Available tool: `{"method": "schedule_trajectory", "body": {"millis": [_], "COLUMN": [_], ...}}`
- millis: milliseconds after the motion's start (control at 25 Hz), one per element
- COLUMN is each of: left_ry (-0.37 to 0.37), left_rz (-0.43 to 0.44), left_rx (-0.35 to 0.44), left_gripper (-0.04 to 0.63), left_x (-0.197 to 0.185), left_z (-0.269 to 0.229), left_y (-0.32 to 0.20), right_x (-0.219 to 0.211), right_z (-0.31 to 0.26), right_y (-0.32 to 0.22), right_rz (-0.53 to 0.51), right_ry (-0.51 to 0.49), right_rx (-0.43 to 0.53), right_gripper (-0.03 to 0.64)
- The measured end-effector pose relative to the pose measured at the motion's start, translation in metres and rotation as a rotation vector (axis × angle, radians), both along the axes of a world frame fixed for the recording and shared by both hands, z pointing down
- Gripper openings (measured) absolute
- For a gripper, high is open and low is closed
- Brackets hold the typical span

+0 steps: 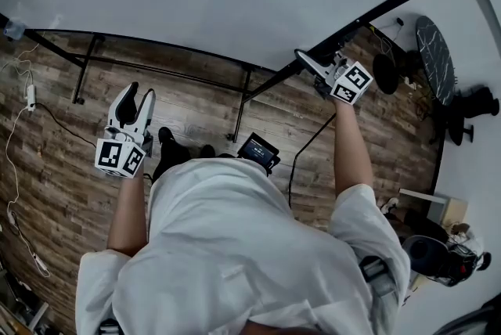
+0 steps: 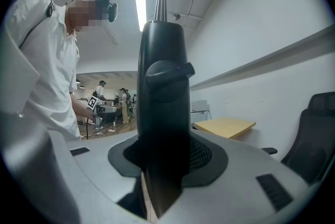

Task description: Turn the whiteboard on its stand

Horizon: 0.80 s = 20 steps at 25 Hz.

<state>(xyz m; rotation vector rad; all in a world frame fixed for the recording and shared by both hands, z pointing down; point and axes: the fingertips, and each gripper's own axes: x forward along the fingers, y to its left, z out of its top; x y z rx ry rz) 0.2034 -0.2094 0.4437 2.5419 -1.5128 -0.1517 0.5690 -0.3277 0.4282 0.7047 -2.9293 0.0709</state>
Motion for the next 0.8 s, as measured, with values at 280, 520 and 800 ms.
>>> {"method": "schedule_trajectory", "body": {"millis": [280, 520, 800], "left_ry": [-0.002, -0.033, -0.048], "left_rz": [0.029, 0.035, 0.045], "left_rx": [-0.001, -0.004, -0.012], "left_gripper": [0.183, 0.183, 0.179], "left_x": [0.015, 0.019, 0.018], "left_z": [0.002, 0.005, 0.011], "left_y": [-0.004, -0.007, -0.009], "right_x": [0.021, 0.034, 0.042], "right_z": [0.000, 0.002, 0.003], "right_y": [0.005, 0.006, 0.011], "right_rz": [0.016, 0.020, 0.028], "right_ry": [-0.004, -0.001, 0.003], "right_rx": [-0.006, -0.019, -0.030], "right_gripper": [0.160, 0.161, 0.163]}}
